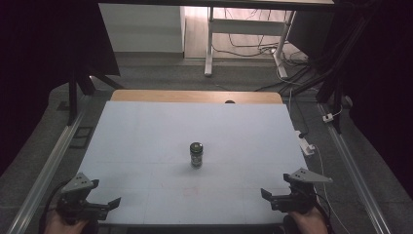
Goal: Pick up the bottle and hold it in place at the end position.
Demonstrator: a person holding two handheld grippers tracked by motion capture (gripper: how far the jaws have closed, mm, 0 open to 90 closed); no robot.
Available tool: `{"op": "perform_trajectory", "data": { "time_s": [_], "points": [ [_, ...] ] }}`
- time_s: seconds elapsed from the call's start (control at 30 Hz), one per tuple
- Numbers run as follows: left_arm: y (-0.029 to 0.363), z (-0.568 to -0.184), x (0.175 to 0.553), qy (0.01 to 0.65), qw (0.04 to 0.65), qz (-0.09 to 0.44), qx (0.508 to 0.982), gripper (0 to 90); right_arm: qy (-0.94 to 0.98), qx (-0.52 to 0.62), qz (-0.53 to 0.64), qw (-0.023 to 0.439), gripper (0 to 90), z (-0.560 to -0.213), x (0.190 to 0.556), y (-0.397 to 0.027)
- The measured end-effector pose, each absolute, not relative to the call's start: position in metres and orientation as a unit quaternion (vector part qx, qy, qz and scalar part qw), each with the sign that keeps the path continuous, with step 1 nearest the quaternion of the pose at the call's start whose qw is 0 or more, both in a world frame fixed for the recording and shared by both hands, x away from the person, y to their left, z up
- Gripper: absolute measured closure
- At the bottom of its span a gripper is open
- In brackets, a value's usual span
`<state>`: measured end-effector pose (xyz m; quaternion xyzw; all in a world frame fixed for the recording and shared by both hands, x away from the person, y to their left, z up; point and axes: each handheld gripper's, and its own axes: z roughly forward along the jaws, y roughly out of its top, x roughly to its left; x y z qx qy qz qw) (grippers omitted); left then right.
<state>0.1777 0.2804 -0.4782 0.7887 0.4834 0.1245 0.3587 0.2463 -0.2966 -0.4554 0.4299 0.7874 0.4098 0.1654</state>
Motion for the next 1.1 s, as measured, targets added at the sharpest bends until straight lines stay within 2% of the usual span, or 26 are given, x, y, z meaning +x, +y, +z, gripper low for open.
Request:
{"op": "perform_trajectory", "data": {
  "time_s": [1.1],
  "points": [
    [0.283, -0.479, 0.178, 0.493, 0.363, 0.118, 0.782, 1.1, 0.808, 0.387, 0.42, 0.144, 0.0, -0.451, 0.25, -0.286]
  ]
}}
